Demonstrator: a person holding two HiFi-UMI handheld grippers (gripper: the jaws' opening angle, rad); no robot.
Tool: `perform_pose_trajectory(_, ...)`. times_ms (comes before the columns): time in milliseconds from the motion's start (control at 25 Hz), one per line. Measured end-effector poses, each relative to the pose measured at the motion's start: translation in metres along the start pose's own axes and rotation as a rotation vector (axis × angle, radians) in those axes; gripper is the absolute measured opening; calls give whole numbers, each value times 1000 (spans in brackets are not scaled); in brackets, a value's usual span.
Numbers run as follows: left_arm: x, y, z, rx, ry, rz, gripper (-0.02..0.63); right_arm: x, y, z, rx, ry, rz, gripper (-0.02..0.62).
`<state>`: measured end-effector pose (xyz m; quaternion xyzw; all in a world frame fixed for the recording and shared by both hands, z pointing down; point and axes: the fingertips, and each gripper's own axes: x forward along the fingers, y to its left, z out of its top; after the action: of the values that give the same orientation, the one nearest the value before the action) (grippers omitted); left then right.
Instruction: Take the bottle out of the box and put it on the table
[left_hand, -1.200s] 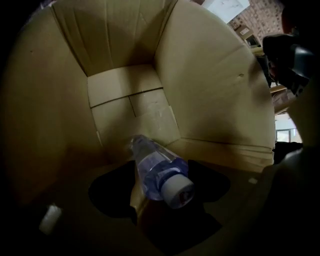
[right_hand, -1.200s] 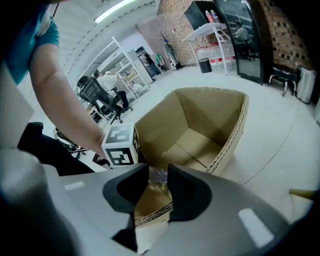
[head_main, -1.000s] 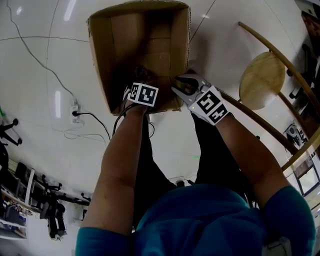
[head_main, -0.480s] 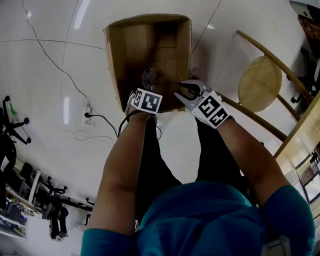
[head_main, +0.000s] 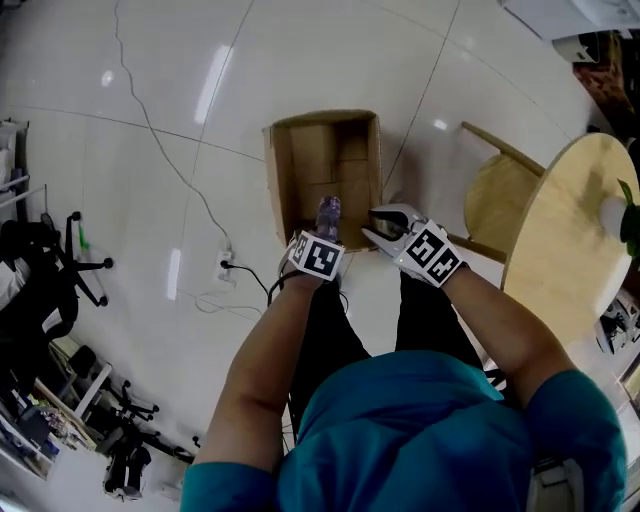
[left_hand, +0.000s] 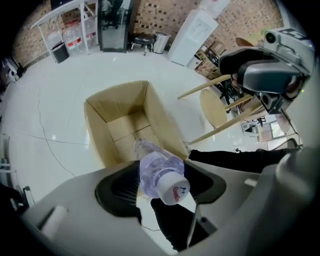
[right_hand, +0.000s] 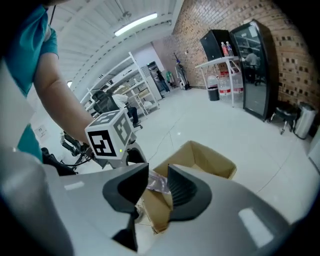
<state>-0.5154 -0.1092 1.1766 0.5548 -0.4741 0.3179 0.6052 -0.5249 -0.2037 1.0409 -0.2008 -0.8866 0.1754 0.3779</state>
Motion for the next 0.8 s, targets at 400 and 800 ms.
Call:
perform_pose_trajectory(400,-117,-153,-25,54,-54,147,276,-162,121,6,-251,-108,98,117)
perform_pose_trajectory(800,-250,-228,-41,239,-266,230,275,-235,217,18,-321,-169,45,117)
